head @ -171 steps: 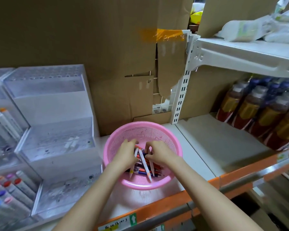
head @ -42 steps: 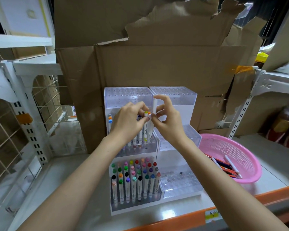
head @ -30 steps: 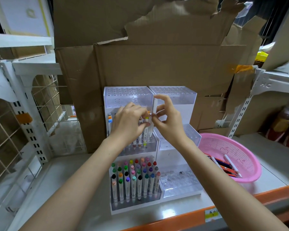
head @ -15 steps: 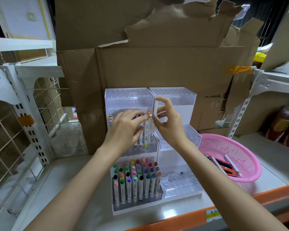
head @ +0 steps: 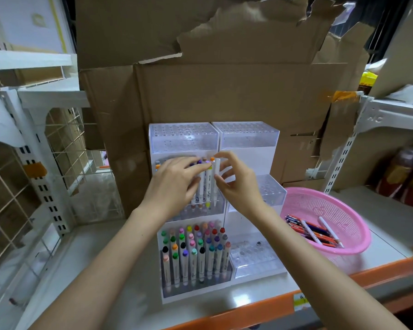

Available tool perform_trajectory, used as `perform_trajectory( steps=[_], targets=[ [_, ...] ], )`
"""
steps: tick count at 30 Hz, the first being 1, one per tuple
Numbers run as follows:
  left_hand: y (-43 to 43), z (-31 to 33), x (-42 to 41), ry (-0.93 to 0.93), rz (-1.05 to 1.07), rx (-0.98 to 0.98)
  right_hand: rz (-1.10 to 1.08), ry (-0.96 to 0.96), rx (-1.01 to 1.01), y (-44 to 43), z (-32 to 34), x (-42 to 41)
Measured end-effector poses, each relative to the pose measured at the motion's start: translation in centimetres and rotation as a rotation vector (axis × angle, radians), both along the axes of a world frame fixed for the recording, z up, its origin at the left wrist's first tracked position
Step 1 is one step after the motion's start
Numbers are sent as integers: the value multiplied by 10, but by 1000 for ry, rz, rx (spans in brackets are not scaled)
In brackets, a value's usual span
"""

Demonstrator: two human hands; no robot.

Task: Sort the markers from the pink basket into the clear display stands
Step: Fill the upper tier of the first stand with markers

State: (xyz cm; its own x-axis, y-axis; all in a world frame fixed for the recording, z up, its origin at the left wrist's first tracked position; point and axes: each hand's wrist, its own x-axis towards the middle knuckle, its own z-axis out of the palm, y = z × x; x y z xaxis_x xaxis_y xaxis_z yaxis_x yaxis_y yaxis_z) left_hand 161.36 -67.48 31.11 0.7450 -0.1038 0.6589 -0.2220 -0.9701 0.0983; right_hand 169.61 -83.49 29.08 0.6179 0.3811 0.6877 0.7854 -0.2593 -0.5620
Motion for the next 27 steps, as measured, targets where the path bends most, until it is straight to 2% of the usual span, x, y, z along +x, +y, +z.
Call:
perform_trajectory(
  steps=[4,27],
  targets=[
    [-2,0,0,1,6,-28,15,28,12,0,0,0],
    [0,0,2,19,9,-50,-67,-134,-75,-3,0,3]
  ],
)
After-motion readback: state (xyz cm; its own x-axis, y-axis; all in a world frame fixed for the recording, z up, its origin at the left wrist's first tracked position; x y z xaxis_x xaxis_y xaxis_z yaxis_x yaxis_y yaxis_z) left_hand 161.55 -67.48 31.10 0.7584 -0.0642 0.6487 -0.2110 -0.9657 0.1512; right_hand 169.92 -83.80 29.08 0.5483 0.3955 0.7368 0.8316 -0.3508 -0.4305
